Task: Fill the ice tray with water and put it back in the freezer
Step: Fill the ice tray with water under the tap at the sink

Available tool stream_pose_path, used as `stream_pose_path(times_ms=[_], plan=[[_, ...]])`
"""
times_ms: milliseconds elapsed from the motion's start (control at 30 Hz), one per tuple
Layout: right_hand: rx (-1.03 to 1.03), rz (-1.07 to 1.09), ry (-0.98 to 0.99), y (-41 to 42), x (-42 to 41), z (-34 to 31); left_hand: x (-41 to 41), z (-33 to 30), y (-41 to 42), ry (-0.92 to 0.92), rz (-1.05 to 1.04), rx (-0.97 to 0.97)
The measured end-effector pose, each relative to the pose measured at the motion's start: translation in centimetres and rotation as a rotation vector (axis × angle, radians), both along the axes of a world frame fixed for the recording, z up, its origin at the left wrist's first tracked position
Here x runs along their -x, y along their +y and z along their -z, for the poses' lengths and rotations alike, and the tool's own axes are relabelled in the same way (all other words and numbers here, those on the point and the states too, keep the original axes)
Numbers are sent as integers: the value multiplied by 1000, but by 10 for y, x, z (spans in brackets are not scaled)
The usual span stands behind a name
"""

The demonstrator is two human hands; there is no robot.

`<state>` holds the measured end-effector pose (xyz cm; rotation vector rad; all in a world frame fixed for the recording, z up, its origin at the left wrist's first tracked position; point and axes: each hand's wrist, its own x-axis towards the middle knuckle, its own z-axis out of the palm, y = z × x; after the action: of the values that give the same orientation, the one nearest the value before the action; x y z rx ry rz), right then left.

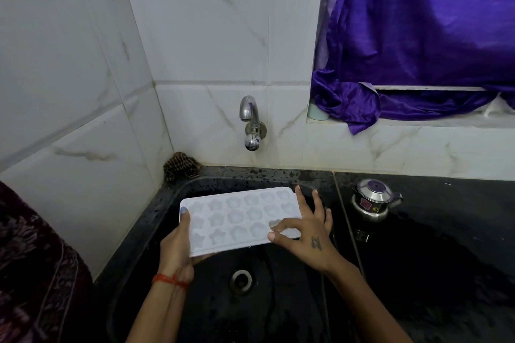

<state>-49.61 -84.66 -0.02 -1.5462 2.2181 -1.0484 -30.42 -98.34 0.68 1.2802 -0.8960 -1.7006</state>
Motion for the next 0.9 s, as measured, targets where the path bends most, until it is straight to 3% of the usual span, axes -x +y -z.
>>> stream_pose_path(times_ms=[67,233,333,433,733,900], plan=[[14,11,59,1,1,0,0,0,0,-3,7,-8],[73,35,446,2,2,1,1,0,1,-1,16,-19],[106,66,526,2,-1,0,0,-1,1,3,12,-23],[86,76,490,1,0,1,-1,-2,1,-4,2,-22],[102,14,105,-1,0,3,0,-4,2,6,8,-25],[76,21,155,1,3,3,0,-4,3,-11,16,-32]])
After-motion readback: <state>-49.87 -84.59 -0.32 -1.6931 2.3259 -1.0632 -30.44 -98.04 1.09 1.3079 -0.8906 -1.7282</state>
